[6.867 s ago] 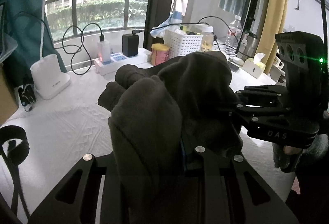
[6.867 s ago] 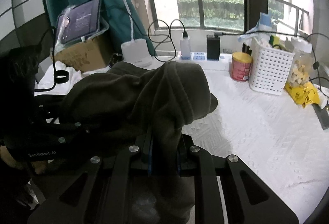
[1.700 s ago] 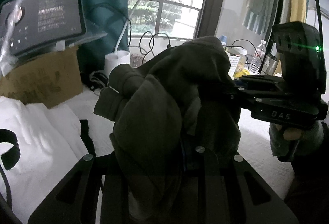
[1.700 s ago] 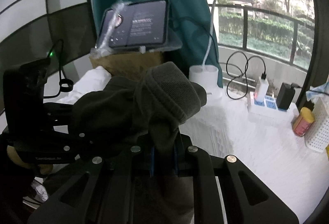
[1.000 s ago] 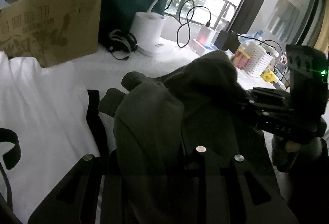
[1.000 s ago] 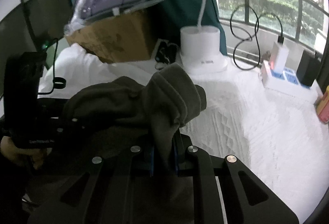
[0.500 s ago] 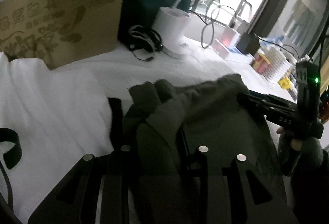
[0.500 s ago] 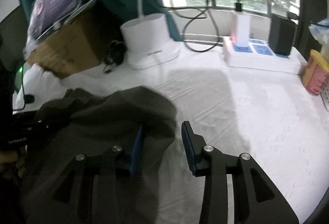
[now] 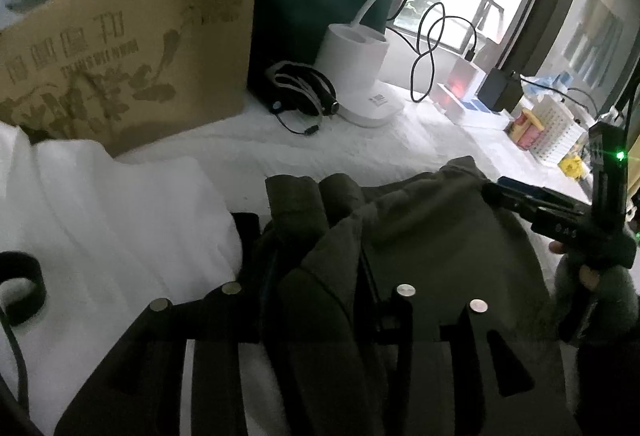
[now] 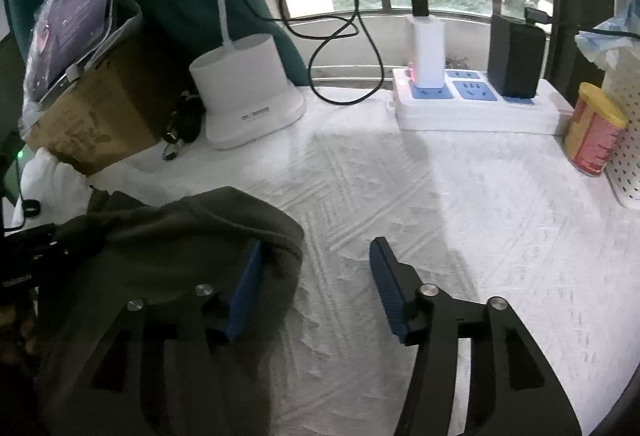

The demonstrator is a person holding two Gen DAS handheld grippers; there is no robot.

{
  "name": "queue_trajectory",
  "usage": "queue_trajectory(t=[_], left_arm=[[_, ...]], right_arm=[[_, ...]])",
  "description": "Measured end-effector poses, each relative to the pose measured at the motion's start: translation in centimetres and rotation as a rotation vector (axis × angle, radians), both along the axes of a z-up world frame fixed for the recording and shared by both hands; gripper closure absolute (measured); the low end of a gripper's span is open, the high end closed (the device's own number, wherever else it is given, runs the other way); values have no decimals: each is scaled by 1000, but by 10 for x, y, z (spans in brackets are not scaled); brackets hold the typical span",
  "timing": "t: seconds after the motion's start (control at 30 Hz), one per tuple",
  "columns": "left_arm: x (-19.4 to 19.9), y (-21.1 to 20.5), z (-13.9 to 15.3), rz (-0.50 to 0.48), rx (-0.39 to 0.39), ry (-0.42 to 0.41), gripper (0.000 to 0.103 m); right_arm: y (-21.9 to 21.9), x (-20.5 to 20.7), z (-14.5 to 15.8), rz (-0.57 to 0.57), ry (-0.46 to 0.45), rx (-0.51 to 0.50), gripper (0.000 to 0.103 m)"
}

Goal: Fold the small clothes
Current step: 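Lower the folded end onto the strip and open the right then left gripper, then pull both grippers back from the folded grey shirt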

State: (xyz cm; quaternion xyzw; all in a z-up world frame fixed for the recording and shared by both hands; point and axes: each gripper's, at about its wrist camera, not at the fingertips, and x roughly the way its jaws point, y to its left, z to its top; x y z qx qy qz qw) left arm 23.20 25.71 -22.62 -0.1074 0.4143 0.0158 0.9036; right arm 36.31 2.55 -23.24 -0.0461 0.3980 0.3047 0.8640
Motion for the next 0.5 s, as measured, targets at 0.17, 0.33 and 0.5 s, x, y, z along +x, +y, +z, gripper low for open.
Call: queue_trajectory(t=[0.17, 0.33, 0.5], left_arm=[[-3, -2, 3, 10, 55, 5, 67], [-10, -14, 11, 24, 208, 0, 55], [-22, -21, 17, 36, 226, -9, 35]], right_arm=[[-13, 0, 2, -40, -20, -20, 34], [-30, -3, 6, -49, -14, -2, 34], [-36, -15, 16, -45, -26, 6, 34]])
